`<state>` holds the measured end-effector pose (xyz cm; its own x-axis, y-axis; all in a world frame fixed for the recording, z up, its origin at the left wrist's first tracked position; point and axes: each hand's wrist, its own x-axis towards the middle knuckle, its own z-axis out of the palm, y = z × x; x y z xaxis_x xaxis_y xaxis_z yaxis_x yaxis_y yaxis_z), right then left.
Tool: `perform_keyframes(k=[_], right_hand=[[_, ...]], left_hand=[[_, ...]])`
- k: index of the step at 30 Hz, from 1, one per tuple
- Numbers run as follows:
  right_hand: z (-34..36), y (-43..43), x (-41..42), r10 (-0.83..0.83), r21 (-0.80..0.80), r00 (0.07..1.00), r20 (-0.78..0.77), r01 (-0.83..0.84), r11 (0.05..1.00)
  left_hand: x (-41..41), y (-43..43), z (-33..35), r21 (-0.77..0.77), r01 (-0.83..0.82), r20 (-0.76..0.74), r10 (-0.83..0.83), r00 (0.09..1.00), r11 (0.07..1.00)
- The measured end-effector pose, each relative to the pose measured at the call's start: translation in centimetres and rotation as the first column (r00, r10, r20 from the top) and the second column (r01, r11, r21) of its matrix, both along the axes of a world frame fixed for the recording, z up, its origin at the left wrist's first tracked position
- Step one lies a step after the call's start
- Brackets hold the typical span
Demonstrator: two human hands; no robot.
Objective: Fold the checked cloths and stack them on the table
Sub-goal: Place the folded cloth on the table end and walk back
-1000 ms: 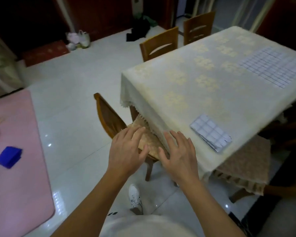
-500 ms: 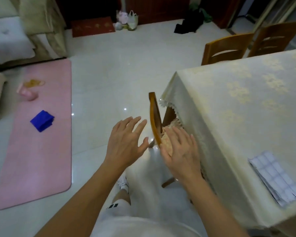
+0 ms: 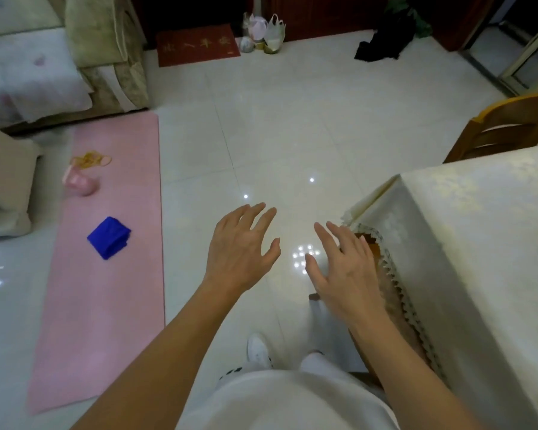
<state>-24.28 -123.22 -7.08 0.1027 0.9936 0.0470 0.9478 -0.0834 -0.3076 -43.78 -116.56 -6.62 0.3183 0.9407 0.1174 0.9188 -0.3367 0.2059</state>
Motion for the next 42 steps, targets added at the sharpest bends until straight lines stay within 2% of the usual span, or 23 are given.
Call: perform_keyframes(k=[9, 16, 20, 29, 42], right_hand=[[-1.2, 10.7, -1.8, -0.002, -0.005, 1.000, -0.003, 0.002, 1.000], [-3.5, 22.3, -0.3, -0.026, 0.007, 0.999, -0.043, 0.026, 1.000], [-4.4, 30.1, 2.4, -0.088, -0.010, 0.992, -0.089, 0.087, 0.996], [-3.3, 41.5, 10.8, -0.280, 0.028, 0.955, -0.098, 0.284, 0.959], [-3.2, 51.0, 25.8, -0.609, 0.047, 0.792, -0.037, 0.610, 0.791]], left_hand=[[-1.5, 9.6, -1.4, -0.029, -0.008, 0.007, 0.009, 1.000, 1.000], [0.4, 21.9, -2.1, -0.008, 0.042, -0.037, -0.042, 0.998, 0.999], [3.6, 30.1, -1.9, -0.044, 0.134, -0.106, -0.138, 0.985, 0.990], [13.9, 45.0, -0.7, -0.041, 0.306, -0.083, -0.308, 0.948, 0.951], [31.9, 60.3, -0.7, 0.012, 0.578, -0.043, -0.577, 0.815, 0.816]])
